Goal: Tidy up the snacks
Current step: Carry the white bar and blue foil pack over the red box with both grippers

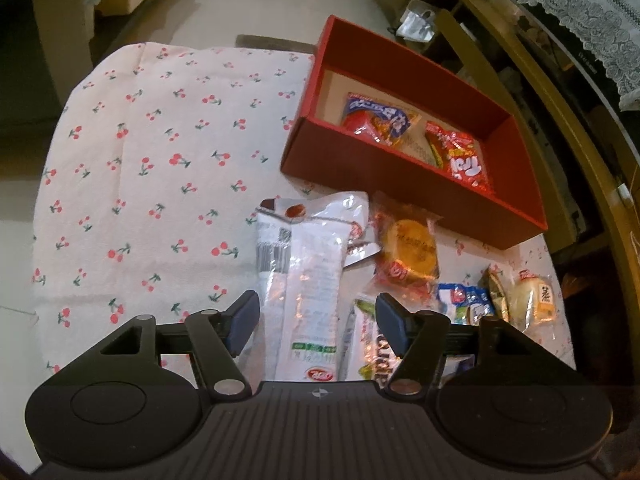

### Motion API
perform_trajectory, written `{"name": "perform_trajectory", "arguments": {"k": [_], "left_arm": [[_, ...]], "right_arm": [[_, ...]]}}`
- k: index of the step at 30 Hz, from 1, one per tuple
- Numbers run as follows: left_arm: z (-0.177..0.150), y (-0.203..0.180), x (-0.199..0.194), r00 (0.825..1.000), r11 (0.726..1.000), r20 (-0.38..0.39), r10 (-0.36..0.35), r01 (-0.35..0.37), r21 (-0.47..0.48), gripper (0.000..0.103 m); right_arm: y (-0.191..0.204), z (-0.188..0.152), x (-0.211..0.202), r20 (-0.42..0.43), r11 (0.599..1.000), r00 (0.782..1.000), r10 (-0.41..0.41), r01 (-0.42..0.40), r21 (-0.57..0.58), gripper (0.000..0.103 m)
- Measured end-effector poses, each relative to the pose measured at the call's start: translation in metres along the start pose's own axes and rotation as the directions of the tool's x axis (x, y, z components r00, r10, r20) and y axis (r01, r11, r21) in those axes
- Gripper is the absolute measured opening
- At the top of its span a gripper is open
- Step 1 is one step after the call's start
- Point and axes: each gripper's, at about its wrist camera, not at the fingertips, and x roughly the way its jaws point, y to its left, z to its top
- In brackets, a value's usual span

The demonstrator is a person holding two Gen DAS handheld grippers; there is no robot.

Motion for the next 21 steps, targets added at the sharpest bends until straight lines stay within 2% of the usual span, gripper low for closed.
{"name": "perform_trajectory", "arguments": {"k": [6, 11, 13, 16, 21], "left_arm": [[0.000, 0.004, 0.022, 0.996, 0.997, -0.038, 0.080, -0.080, 0.002, 0.072], [0.003, -0.009, 0.043, 0.991, 0.992, -0.049, 0.122, -0.120, 0.027, 0.069], [0.003, -0.014, 0.047, 0.987, 0.987, -0.031, 0.159, -0.157, 0.044, 0.068], [0.001, -0.018, 0.046, 0.980, 0.979, -0.012, 0.198, -0.197, 0.059, 0.058], [-0.012, -0.024, 0.038, 0.974, 0.972, -0.012, 0.226, -0.224, 0.073, 0.050]], "right_arm": [[-0.001, 0.005, -0.005, 0.013, 0.998, 0.998, 0.068, -0.068, 0.009, 0.069], [0.003, 0.008, -0.005, 0.009, 0.993, 0.993, 0.114, -0.114, 0.000, 0.069], [0.003, 0.010, -0.007, 0.011, 0.991, 0.991, 0.132, -0.132, -0.003, 0.069], [0.002, 0.013, -0.011, 0.020, 0.990, 0.990, 0.139, -0.139, -0.005, 0.069], [0.001, 0.021, -0.024, 0.057, 0.988, 0.986, 0.154, -0.153, -0.012, 0.069]]}}
